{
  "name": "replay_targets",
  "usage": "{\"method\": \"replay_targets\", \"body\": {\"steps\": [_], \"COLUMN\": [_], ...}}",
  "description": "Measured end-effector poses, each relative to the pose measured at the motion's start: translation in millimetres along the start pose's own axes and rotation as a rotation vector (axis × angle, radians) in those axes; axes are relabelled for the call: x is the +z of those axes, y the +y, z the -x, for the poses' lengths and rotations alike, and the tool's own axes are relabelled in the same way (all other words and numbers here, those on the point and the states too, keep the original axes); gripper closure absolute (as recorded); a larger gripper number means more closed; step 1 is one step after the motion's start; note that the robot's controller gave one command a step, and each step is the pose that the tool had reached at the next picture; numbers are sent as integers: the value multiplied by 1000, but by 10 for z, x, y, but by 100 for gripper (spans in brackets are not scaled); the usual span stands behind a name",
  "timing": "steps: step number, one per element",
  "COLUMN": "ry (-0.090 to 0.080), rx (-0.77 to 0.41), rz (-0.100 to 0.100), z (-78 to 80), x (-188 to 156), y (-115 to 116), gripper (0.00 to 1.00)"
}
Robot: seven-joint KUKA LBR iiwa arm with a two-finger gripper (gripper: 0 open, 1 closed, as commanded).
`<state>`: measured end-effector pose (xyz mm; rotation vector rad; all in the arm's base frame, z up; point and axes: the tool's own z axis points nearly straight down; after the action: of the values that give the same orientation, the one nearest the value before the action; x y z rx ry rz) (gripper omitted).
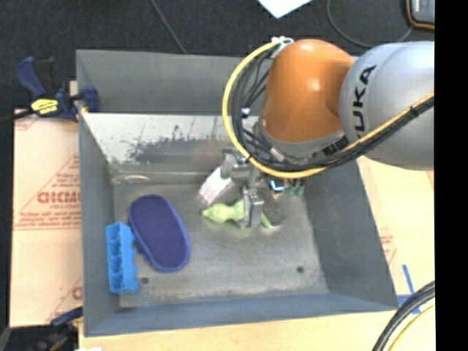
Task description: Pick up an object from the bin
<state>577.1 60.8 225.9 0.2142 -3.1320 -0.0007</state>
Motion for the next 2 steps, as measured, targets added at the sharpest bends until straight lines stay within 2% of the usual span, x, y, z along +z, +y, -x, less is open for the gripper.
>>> {"method": "replay_targets", "body": {"steps": [1, 2], "ry": [-19, -20], "rx": [233, 29], "rz": [5, 0], "z": [-488, -364], "x": [799, 736], "y": [-428, -572], "gripper": [0, 0]}}
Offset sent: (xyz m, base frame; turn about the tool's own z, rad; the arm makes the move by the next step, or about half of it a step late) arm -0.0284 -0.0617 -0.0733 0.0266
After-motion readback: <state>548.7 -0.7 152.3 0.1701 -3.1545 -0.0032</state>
